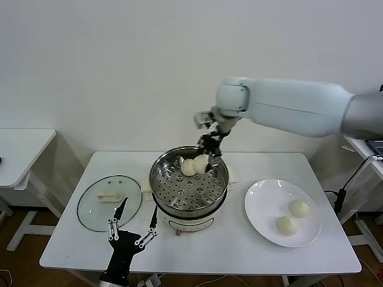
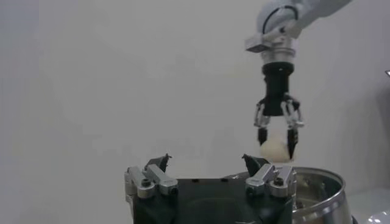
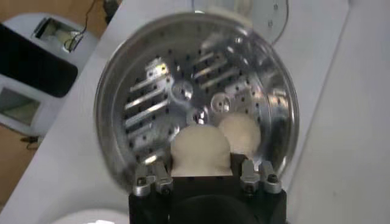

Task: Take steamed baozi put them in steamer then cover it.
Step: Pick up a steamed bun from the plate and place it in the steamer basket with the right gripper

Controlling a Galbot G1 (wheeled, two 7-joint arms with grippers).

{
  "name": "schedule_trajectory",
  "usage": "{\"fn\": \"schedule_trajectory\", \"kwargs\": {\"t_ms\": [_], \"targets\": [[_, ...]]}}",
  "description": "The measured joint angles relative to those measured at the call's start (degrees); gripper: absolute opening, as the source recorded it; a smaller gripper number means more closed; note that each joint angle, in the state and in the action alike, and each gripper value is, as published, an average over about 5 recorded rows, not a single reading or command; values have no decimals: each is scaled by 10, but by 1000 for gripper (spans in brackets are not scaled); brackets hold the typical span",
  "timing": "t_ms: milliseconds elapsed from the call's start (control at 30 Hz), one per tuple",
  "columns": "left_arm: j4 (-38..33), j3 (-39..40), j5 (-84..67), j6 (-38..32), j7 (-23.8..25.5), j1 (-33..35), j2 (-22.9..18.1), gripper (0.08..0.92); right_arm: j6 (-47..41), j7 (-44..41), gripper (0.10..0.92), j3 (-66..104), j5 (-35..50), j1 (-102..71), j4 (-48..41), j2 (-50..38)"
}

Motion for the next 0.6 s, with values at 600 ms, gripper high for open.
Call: {"fn": "schedule_trajectory", "kwargs": {"t_ms": [600], "targets": [[11, 0, -2, -1, -1, -11, 2, 823, -36, 71, 646, -29, 34, -59, -64, 125]]}}
